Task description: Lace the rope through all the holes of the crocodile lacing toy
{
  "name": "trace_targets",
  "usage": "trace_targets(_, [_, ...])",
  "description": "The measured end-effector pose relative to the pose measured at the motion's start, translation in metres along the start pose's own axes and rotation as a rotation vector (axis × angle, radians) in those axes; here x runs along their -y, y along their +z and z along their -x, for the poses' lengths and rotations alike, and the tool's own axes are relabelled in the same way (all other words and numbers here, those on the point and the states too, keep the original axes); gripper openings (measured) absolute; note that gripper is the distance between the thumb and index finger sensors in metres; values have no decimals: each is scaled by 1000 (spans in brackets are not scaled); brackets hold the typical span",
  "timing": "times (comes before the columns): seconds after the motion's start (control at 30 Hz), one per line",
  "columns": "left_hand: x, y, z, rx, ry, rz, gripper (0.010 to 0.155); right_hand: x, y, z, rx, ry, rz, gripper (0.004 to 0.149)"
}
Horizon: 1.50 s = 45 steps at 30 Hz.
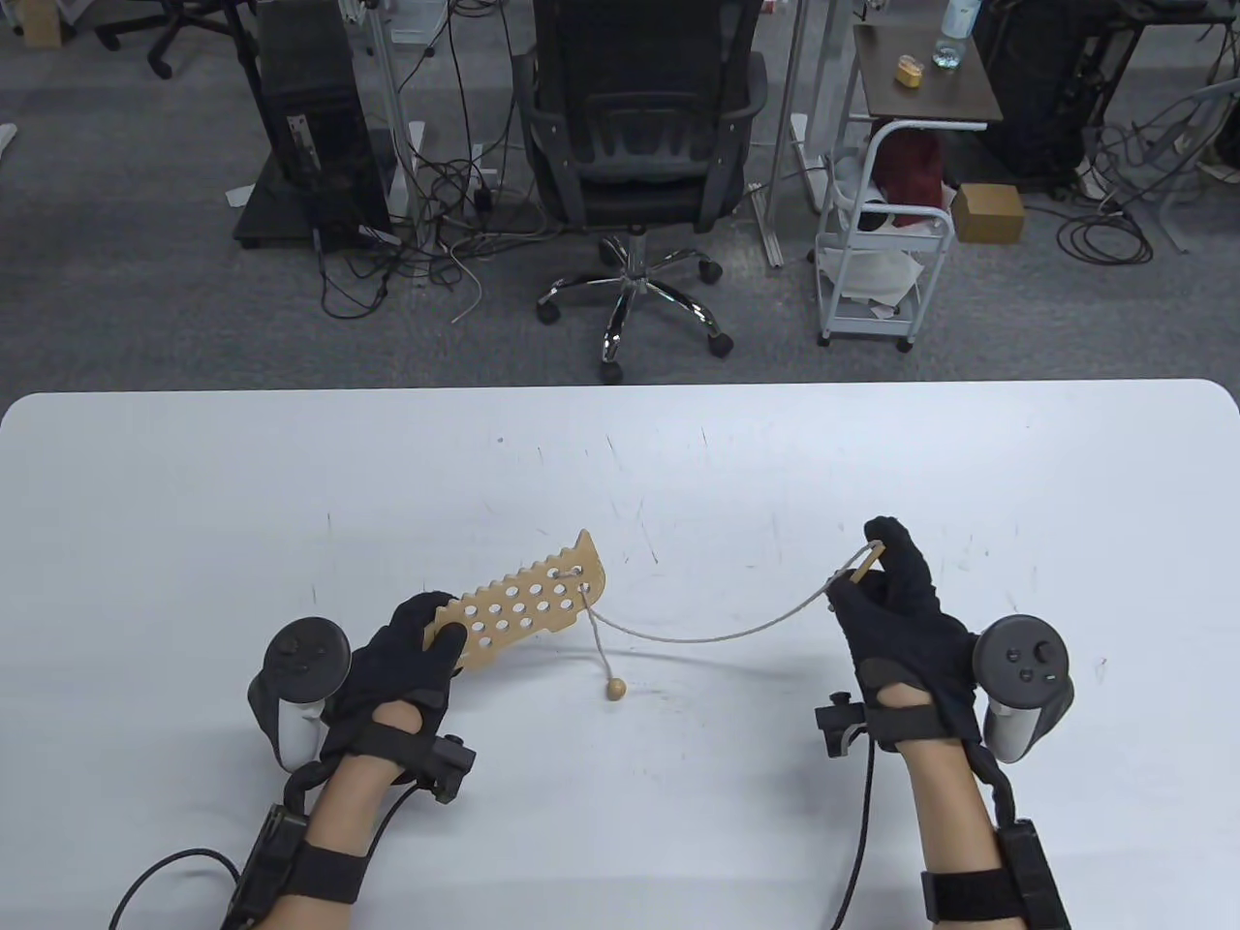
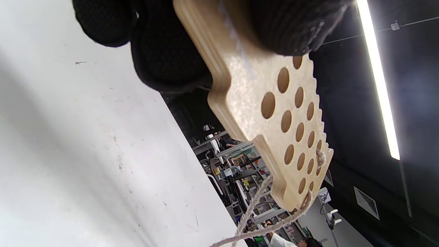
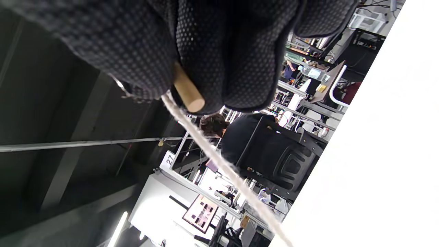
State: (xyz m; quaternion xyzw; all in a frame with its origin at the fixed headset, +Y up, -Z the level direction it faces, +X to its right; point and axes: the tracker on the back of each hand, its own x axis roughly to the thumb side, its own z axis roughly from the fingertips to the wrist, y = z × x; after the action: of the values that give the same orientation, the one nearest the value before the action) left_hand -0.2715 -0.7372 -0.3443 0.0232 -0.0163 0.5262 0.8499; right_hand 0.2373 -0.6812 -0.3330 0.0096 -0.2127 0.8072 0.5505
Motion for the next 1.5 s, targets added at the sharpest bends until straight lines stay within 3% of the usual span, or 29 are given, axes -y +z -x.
trace_targets(0.13, [4,1,-3,15,-3,23,53,-10,1,-1,22,46,-72,68])
trace_targets(0.3, [8,2,-6,33,-7,46,53,-20,3,1,20,26,-115,54])
trace_targets(0.63, [18,4,-13,78,-15,101,53,-30,7,0,30,21,-128,38])
trace_targets(1.13, [38,10,-29,172,-43,227,53,-43,12,5,24,45,-103,38])
trace_targets(1.5, [52,14,-37,218,-52,308,53,-66,21,14,-77,-47,-168,37])
